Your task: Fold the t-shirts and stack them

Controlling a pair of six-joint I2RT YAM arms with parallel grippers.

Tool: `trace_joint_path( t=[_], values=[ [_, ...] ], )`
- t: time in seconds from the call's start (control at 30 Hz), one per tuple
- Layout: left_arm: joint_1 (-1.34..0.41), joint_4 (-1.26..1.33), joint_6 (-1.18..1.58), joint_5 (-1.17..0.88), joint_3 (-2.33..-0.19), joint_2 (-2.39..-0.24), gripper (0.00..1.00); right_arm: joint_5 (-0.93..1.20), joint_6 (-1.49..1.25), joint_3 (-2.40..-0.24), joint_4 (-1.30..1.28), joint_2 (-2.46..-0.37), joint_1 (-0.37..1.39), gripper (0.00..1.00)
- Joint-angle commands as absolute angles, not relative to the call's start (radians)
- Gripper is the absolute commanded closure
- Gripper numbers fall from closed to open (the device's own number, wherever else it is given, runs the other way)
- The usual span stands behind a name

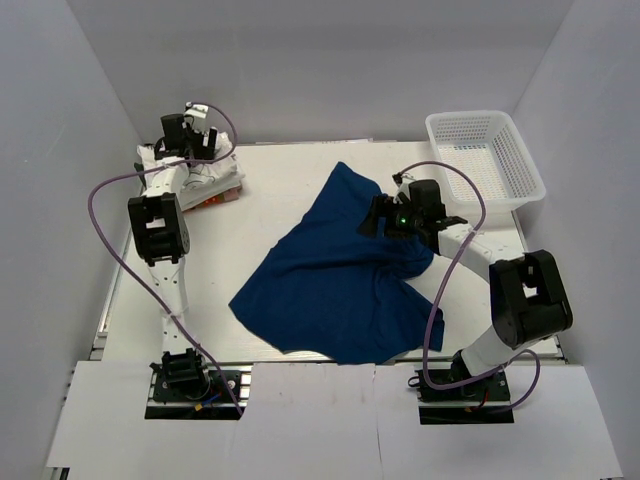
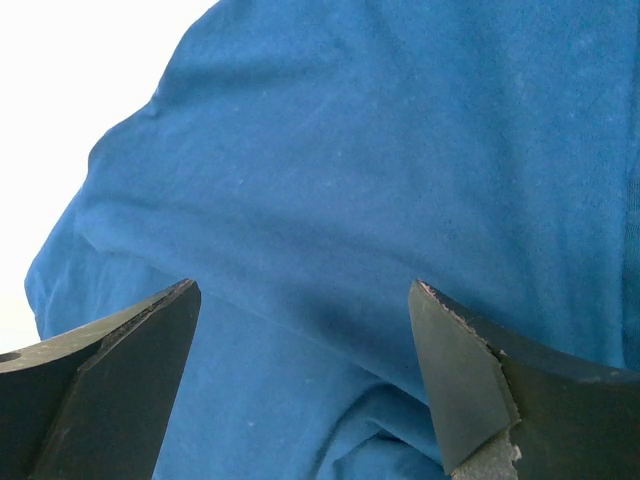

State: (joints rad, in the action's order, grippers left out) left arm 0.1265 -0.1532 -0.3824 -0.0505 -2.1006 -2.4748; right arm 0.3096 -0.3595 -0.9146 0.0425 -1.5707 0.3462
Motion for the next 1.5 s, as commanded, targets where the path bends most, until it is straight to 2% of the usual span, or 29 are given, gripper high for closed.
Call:
trace_joint_path(
  t=[0.0, 0.13, 0.3, 0.53, 0.73, 0.97, 1.07, 1.17, 1.3, 1.4, 1.47],
  values=[
    [0.158, -0.31, -0.367, -0.075, -2.163, -2.505, 0.01, 0.33, -0.356, -0.974, 0.028, -1.577, 0.347, 0.1],
    [0.149, -0.291, -0.229, 0.032, -2.172, -2.352, 0.01, 0.328, -0.351, -0.947, 0.049, -1.536, 0.351, 0.1],
    [0.14, -0.366, -0.072, 0.06, -2.134, -2.156, 0.01, 0.278, -0.31, -0.888, 0.021, -1.505, 0.362, 0.1],
    [0.16, -0.5, 0.318, 0.179, -1.921, -1.976, 0.01, 0.298, -0.301, -0.81, 0.044, -1.447, 0.364, 0.1],
    [0.169, -0.745, 0.569, 0.247, -1.994, -2.058, 0.01, 0.299, -0.301, -0.784, 0.061, -1.416, 0.362, 0.1],
    [0.169, -0.888, 0.613, 0.268, -2.134, -2.248, 0.01, 0.273, -0.293, -0.787, 0.051, -1.44, 0.367, 0.1],
    [0.189, -0.916, 0.652, 0.279, -2.122, -2.278, 0.01, 0.265, -0.293, -0.79, 0.048, -1.453, 0.362, 0.1],
    [0.21, -0.916, 0.709, 0.27, -2.057, -2.289, 0.01, 0.256, -0.301, -0.793, 0.046, -1.46, 0.362, 0.1],
    [0.232, -0.774, 0.684, 0.19, -1.979, -2.322, 0.01, 0.252, -0.302, -0.804, 0.044, -1.479, 0.36, 0.1],
    [0.232, -0.645, 0.534, 0.085, -1.989, -2.376, 0.01, 0.242, -0.301, -0.818, 0.041, -1.483, 0.36, 0.1],
    [0.221, -0.624, 0.41, 0.1, -2.052, -2.42, 0.02, 0.226, -0.296, -0.833, 0.037, -1.491, 0.36, 0.1]
  ],
)
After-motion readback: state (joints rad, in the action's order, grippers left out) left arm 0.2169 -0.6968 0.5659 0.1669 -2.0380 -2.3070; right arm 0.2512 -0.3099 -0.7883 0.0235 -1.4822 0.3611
